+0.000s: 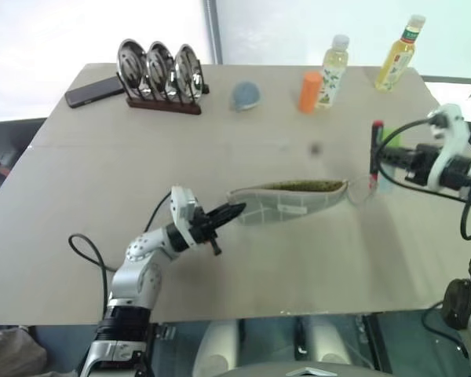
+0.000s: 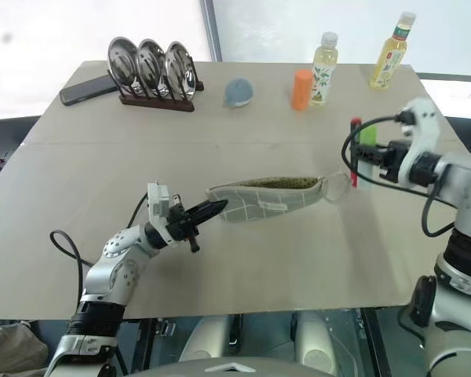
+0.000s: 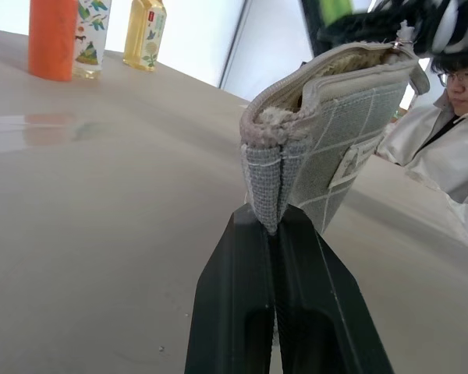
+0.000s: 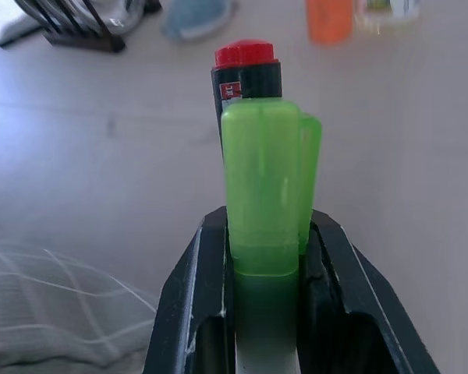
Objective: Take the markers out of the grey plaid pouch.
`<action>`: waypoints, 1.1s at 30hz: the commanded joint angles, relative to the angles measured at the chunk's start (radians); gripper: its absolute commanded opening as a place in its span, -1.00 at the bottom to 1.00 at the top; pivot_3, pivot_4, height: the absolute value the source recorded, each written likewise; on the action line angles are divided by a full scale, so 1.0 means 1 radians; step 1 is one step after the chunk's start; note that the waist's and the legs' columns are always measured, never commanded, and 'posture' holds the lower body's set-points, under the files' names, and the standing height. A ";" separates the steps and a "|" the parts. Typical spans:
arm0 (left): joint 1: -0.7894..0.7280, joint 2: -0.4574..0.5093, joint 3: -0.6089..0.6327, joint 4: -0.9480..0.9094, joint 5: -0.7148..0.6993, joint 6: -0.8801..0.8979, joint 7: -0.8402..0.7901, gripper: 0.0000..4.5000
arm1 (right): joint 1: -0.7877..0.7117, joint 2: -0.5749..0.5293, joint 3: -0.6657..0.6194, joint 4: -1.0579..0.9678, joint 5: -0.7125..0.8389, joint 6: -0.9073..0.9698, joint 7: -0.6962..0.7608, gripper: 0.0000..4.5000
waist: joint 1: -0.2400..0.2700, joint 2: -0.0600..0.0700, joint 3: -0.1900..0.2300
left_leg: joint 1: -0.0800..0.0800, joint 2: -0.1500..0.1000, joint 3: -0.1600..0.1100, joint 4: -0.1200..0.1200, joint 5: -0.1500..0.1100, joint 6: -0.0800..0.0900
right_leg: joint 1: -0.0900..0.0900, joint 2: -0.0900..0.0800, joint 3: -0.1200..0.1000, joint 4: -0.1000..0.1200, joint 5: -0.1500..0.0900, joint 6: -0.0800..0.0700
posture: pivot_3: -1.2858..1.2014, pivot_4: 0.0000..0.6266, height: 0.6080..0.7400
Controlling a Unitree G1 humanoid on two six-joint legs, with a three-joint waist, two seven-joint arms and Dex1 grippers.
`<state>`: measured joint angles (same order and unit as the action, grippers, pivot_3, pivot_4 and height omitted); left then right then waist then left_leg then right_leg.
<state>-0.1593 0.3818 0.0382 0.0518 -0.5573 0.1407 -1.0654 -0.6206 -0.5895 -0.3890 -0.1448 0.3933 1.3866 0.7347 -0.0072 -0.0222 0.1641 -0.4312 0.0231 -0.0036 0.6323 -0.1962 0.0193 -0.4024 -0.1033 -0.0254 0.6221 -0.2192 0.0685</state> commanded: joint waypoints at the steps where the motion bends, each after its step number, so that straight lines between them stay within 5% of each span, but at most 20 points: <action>1: 0.029 0.015 0.009 -0.014 0.017 -0.013 0.000 -1.00 | 0.007 -0.040 0.083 0.125 -0.015 -0.135 0.016 -0.80 | -0.006 0.000 0.000 | 0.000 0.000 0.000 0.000 0.000 0.000 | 0.000 0.000 0.000 0.000 0.000 0.000 | 0.03 -0.52 1.00; 4: 0.039 0.021 0.016 -0.026 0.027 -0.023 0.012 -1.00 | -0.018 -0.045 0.107 0.142 0.019 -0.169 0.029 -0.80 | -0.007 0.000 0.000 | 0.001 0.000 0.000 0.001 0.000 0.000 | 0.000 0.000 0.000 0.001 0.000 0.000 | 0.03 -0.52 1.00; 11: 0.049 0.017 0.025 -0.108 0.006 0.025 0.089 -1.00 | -0.138 -0.054 -0.131 -0.208 0.395 -0.025 0.079 -0.80 | -0.003 0.003 0.002 | -0.001 0.001 -0.002 0.001 0.000 0.000 | 0.000 0.002 0.000 0.001 0.002 0.004 | 0.03 -0.52 1.00; 16: 0.012 0.019 0.018 -0.118 -0.018 0.060 0.085 -1.00 | -0.117 -0.028 -0.137 -0.397 0.561 0.011 0.003 -0.80 | 0.004 -0.001 -0.001 | -0.001 0.001 -0.004 0.000 0.000 0.000 | 0.001 0.002 -0.002 0.000 0.000 0.001 | 0.03 -0.52 1.00; 22: -0.020 0.031 0.005 -0.108 -0.019 0.069 0.033 -1.00 | -0.014 0.034 0.037 -0.499 0.498 -0.125 -0.123 -0.80 | -0.001 -0.001 0.000 | 0.000 0.001 -0.002 0.002 0.000 0.000 | 0.000 0.002 -0.001 0.000 0.000 0.000 | 0.03 -0.52 1.00; 33: 0.024 0.046 -0.005 -0.099 0.003 0.019 -0.047 -1.00 | -0.004 0.001 0.229 -0.470 0.373 -0.388 -0.108 -0.80 | -0.002 0.000 0.000 | -0.001 0.001 -0.002 0.001 0.000 0.000 | 0.000 0.002 -0.001 0.000 0.000 0.001 | 0.03 -0.52 1.00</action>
<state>-0.1428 0.4172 0.0279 -0.0357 -0.5532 0.1805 -1.0961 -0.5991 -0.5768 -0.1621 -0.6025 0.7659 1.0401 0.6119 -0.0095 -0.0222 0.1642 -0.4320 0.0242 -0.0060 0.6337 -0.1964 0.0194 -0.4023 -0.1014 -0.0262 0.6222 -0.2195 0.0690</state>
